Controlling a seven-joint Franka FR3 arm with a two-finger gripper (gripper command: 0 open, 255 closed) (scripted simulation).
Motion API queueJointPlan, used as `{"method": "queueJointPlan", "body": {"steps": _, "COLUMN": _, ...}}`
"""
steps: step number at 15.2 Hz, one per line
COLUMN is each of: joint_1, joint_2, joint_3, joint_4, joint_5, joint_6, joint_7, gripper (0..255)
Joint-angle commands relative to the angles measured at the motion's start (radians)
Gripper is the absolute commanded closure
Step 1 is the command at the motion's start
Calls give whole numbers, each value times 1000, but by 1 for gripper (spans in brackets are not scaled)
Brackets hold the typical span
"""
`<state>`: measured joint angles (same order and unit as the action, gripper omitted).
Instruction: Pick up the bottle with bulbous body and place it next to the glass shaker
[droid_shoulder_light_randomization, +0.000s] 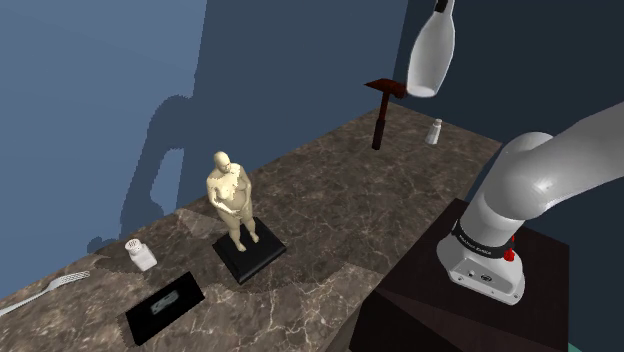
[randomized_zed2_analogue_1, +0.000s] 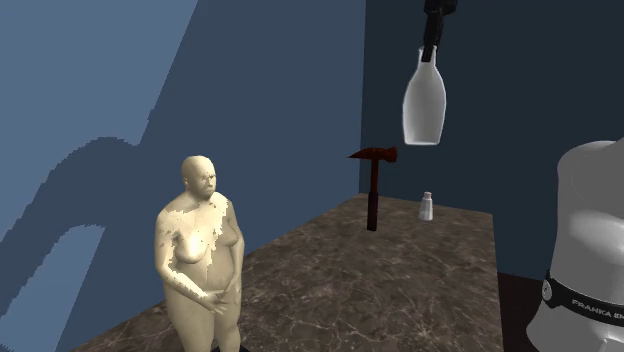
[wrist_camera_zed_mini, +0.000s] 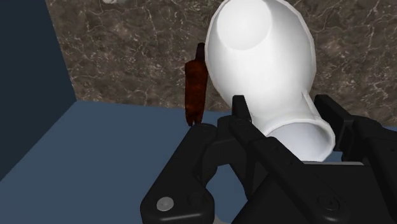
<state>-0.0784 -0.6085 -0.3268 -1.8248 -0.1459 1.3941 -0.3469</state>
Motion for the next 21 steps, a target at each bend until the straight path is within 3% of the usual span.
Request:
{"method": "queueJointPlan", "body": {"steps": 1, "joint_1": -3, "joint_2": 26, "joint_3": -48, "joint_4": 39, "joint_5": -12, "joint_6": -7, "joint_7": -55, "gripper": 255}}
{"method": "queueJointPlan", "body": {"steps": 8, "joint_1": -9, "joint_2": 101, "joint_3": -222, "joint_4": 145, "joint_5": -41, "joint_6": -15, "joint_7": -245, "gripper": 255}}
{"method": "queueJointPlan", "body": {"steps": 14, "joint_1": 9, "joint_2": 224, "joint_3": -415, "joint_4": 287, "joint_5": -16, "joint_6": -21, "joint_7": -431, "gripper": 255}}
{"method": "queueJointPlan", "body": {"steps": 18, "joint_1": 36, "joint_2": 361, "joint_3": -601, "joint_4": 415, "joint_5": 64, "joint_6": -33, "joint_7": -587, "gripper": 255}}
{"method": "queueJointPlan", "body": {"steps": 21, "joint_1": 42, "joint_2": 549, "joint_3": -817, "joint_4": 539, "joint_5": 230, "joint_6": -60, "joint_7": -760, "gripper": 255}}
